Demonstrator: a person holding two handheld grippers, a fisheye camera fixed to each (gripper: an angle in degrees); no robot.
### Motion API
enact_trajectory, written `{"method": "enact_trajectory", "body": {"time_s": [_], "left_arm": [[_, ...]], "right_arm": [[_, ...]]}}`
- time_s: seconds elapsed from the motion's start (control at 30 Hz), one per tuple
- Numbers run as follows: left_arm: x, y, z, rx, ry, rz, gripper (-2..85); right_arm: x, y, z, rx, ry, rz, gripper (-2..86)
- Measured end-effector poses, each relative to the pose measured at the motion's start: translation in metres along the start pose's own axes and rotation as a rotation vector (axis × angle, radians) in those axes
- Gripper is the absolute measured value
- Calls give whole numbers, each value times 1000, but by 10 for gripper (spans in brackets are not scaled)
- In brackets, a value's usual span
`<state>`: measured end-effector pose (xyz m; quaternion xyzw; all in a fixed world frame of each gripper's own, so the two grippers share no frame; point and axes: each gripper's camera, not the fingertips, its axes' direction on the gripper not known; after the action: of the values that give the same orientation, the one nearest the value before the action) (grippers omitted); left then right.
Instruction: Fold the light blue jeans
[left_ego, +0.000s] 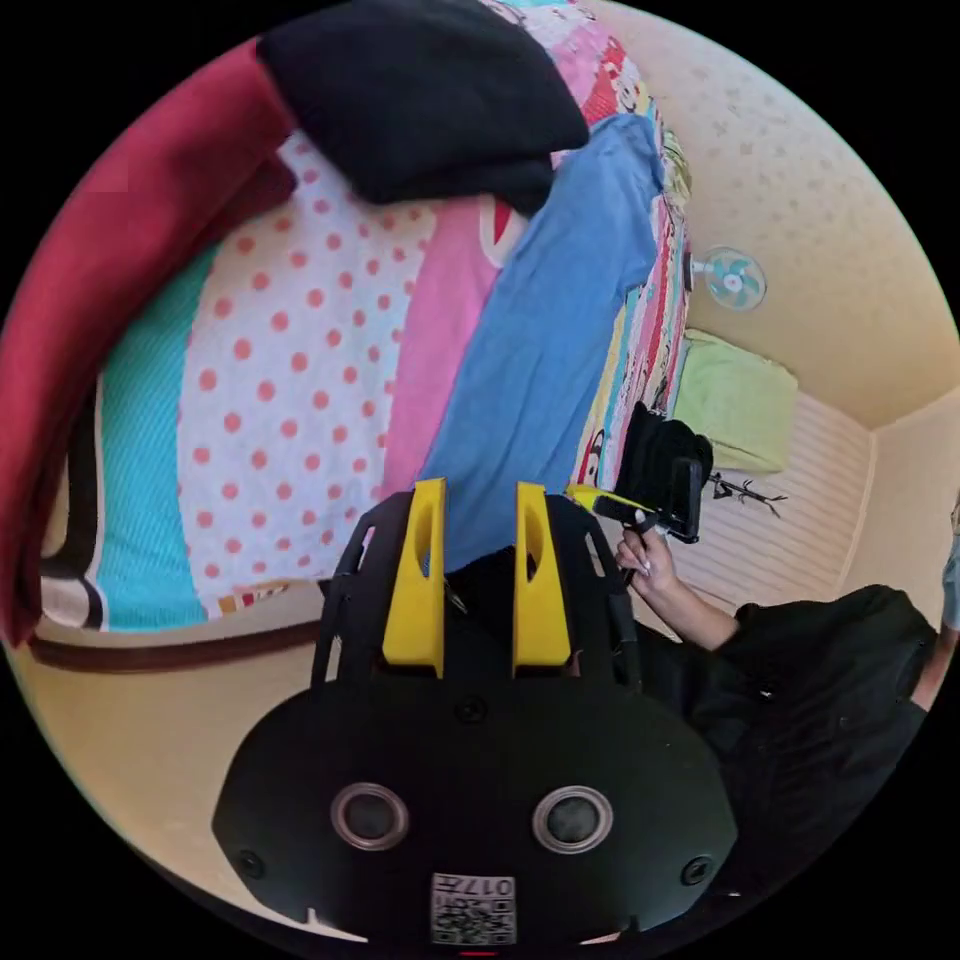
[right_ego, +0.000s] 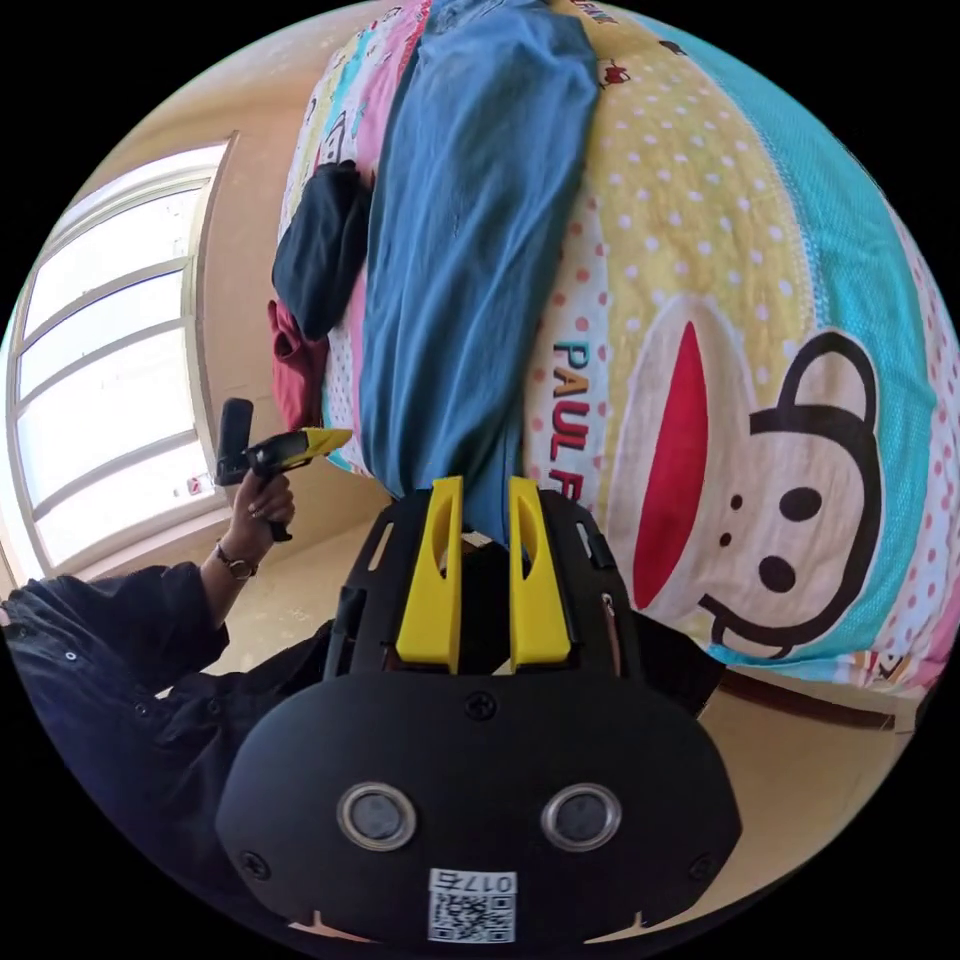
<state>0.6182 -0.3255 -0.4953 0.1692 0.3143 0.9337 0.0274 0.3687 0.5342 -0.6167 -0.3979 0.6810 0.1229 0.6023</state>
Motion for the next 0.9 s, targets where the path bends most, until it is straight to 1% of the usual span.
{"method": "enact_trajectory", "body": {"time_s": [0.07,0.1,0.17,0.23,0.3,0.4,0.5,0.73,0.8,0.9], "left_arm": [[13,-3,23,-6,-77,-4,107],[14,-1,27,-2,-96,-17,102],[25,19,26,118,-172,-48,86],[35,30,25,150,-204,-35,95],[39,36,27,121,-193,-34,109],[46,45,27,141,-205,-31,113],[49,44,41,88,-236,-30,110],[62,47,44,82,-250,-47,82],[63,47,41,61,-238,-57,55],[69,50,29,37,-161,-44,32]], "right_arm": [[2,2,10,4,12,-2,82],[2,1,14,23,-23,-4,86],[-3,2,15,73,-42,-15,90],[-9,3,19,98,8,-31,89],[-11,8,19,167,85,-1,79],[-16,14,18,228,108,-39,62],[-11,9,38,165,85,-71,55],[21,-5,59,158,-56,42,32],[23,-6,61,128,-72,33,20],[20,4,45,119,-104,13,13]]}}
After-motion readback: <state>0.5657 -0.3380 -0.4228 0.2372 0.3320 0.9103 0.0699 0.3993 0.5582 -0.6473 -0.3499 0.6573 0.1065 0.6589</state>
